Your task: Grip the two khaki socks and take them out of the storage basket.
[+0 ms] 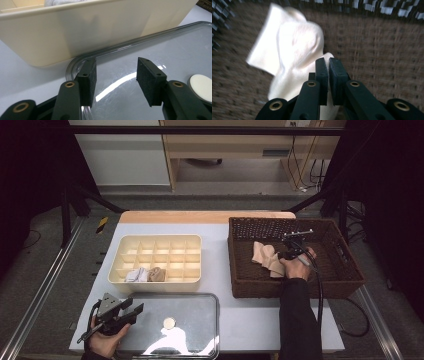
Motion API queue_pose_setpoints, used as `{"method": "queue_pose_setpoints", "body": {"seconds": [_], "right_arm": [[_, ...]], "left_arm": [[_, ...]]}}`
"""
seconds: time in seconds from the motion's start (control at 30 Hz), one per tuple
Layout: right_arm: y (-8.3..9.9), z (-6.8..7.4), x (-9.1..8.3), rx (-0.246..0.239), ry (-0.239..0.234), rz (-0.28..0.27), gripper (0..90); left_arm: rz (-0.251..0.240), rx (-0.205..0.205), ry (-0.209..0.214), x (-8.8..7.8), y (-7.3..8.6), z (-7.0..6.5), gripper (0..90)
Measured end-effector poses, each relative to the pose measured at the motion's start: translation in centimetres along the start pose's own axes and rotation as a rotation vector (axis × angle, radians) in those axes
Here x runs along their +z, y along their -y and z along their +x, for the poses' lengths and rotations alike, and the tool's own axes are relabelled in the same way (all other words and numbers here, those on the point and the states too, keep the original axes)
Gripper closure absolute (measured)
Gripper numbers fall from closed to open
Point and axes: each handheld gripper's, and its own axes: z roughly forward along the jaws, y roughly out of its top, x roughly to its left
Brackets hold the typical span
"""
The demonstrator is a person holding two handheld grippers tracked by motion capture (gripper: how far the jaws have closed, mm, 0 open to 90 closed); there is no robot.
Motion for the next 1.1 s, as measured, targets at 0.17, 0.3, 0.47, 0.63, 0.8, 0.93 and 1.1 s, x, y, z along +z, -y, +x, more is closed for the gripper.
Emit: {"method": "queue_pose_setpoints", "body": {"seconds": [0.17,0.3,0.47,0.63,0.8,0.93,1.1], "right_arm": [[-0.7,0.1,-1.7,-0.007,-0.014,-0.099,86.7],[-1.3,0.3,-3.6,-0.017,-0.038,-0.181,86.7],[-1.5,0.9,-6.0,-0.035,-0.075,-0.253,86.7],[-1.4,1.6,-8.7,-0.067,-0.115,-0.329,86.7],[-1.0,2.4,-11.1,-0.087,-0.168,-0.401,86.7],[-0.6,3.0,-12.5,-0.105,-0.186,-0.429,86.7],[-0.1,3.9,-14.0,-0.133,-0.223,-0.465,86.6]], "left_arm": [[0.005,-0.018,-0.008,0.0,0.0,0.1,45.8],[0.006,-0.025,-0.013,-0.1,0.0,0.1,42.3],[0.009,-0.024,-0.022,-0.1,0.0,0.1,41.1],[0.011,-0.024,-0.023,0.0,-0.1,0.0,40.9],[0.014,-0.021,-0.031,-0.1,-0.1,-0.1,40.3],[0.016,-0.019,-0.043,-0.1,-0.1,-0.1,39.8],[0.013,-0.02,-0.042,-0.1,-0.2,-0.1,39.1]]}}
